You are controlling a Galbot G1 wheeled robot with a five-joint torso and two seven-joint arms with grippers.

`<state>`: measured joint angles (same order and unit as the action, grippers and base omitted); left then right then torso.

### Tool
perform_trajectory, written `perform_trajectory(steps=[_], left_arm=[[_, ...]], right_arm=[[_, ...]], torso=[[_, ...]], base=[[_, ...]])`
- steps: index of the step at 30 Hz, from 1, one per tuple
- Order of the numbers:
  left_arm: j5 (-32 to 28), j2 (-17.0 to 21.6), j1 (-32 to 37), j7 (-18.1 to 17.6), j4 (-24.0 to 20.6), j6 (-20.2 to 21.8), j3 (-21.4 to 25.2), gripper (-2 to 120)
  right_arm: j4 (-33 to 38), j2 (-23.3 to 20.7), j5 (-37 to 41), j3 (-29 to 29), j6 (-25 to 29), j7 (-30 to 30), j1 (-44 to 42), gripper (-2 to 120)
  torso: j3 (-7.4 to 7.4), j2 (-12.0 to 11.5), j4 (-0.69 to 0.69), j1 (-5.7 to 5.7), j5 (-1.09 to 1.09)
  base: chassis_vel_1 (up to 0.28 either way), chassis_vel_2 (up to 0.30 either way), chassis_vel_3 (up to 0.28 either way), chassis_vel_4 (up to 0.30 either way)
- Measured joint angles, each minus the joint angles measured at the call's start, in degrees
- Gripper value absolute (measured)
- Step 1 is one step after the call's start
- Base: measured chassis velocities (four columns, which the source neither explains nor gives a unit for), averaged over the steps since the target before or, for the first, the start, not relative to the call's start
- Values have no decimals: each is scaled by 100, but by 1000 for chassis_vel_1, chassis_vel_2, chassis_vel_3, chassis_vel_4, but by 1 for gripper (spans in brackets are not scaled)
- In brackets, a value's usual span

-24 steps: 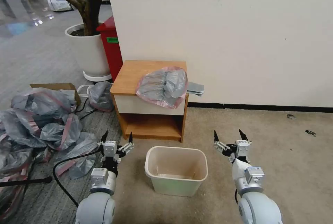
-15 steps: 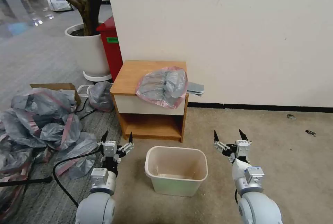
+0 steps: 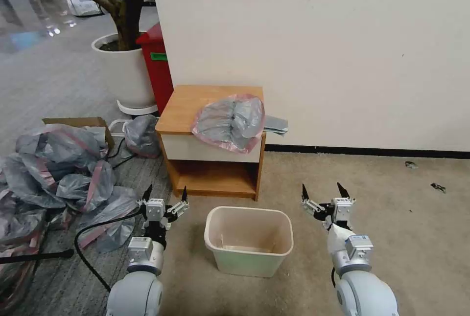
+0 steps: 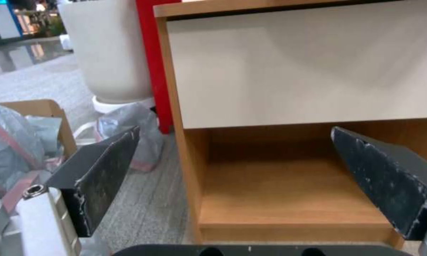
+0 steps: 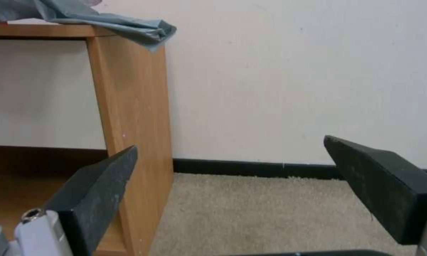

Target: Pick up the garbage bag from the table and place it over the trash can.

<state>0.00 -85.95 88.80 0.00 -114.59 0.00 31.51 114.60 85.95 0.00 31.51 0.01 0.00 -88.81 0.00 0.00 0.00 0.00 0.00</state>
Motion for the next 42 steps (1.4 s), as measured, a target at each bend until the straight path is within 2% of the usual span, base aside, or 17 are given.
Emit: perform_trajectory(steps=[7, 8, 9, 11, 12, 14, 17, 19, 21, 25, 28, 29, 31, 32, 36, 39, 42], left_arm=[[-73, 49, 5, 33, 0, -66, 24, 100], [-111, 85, 8, 41, 3, -101, 62, 99], [-205, 133, 15, 85, 14, -191, 66, 100], [-405, 266, 33, 163, 44, -390, 157, 100], [-702, 455, 61, 281, 82, -693, 286, 100], [-1173, 754, 108, 471, 154, -1165, 481, 100], [-1625, 1043, 152, 662, 221, -1623, 684, 100], [-1726, 1089, 146, 797, 266, -1724, 682, 100], [-1823, 1110, 144, 1022, 357, -1839, 625, 100], [-1834, 1093, 195, 1066, 378, -1897, 614, 100], [-1829, 1034, 236, 1058, 405, -1978, 648, 100], [-1829, 1034, 236, 1058, 405, -1978, 648, 100], [-1827, 1006, 304, 1038, 379, -2014, 705, 100], [-1827, 1006, 304, 1038, 379, -2014, 705, 100], [-1790, 993, 394, 1027, 314, -2034, 726, 100], [-1717, 953, 475, 1019, 230, -2027, 733, 100], [-1684, 931, 512, 1017, 194, -2020, 734, 100]], right_arm=[[89, 77, 14, 84, 0, -80, -23, 100], [351, 309, 70, 327, 20, -288, -95, 100], [567, 496, 118, 510, 52, -451, -147, 100], [661, 576, 143, 610, 63, -533, -181, 100], [723, 618, 286, 612, 38, -613, -236, 100], [762, 632, 466, 574, -5, -648, -267, 100], [749, 633, 623, 523, -20, -661, -257, 100], [709, 632, 741, 486, -26, -663, -247, 100], [570, 630, 1117, 376, -63, -621, -227, 100], [371, 627, 1764, 215, -96, -531, -121, 100], [167, 583, 3218, -100, -403, -65, 311, 100], [167, 583, 3218, -100, -403, -65, 311, 100], [-201, 504, 4179, -267, -509, 175, 844, 100], [-201, 504, 4179, -267, -509, 175, 844, 100], [-776, 498, 5520, -360, -565, 459, 1838, 100], [-1237, 590, 6152, -375, -572, 599, 2486, 100], [-1427, 604, 6256, -376, -572, 619, 2682, 100]], torso=[[0, 0, 3, 0, -1], [0, 0, 2, -1, 4], [-1, 0, -1, 0, -7], [-1, 1, -2, 0, -7], [-1, 1, -1, 0, 3], [-1, 0, 1, 0, -3], [0, 0, 1, 0, 0], [-1, 1, 2, 0, 2], [0, 0, 0, 0, -4], [0, 0, 0, 0, -1], [0, 0, 0, 0, -2], [0, 0, 0, 0, -2], [0, 0, 0, 0, 0], [0, 0, 0, 0, 0], [1, 0, 0, 0, 0], [1, 0, 1, 0, 0], [1, 0, 1, 0, 0]], base=[[0, 0, 0, 0], [0, 0, 0, 0], [0, 0, 0, 0], [0, 0, 0, 0], [0, 0, 0, 0], [0, 0, 0, 0], [0, 0, 0, 0], [0, 0, 0, 0], [0, 0, 0, 0], [0, 0, 0, 0], [0, 0, 0, 0], [0, 0, 0, 0], [0, 0, 0, 0], [0, 0, 0, 0], [0, 0, 0, 0], [0, 0, 0, 0], [0, 0, 0, 0]])
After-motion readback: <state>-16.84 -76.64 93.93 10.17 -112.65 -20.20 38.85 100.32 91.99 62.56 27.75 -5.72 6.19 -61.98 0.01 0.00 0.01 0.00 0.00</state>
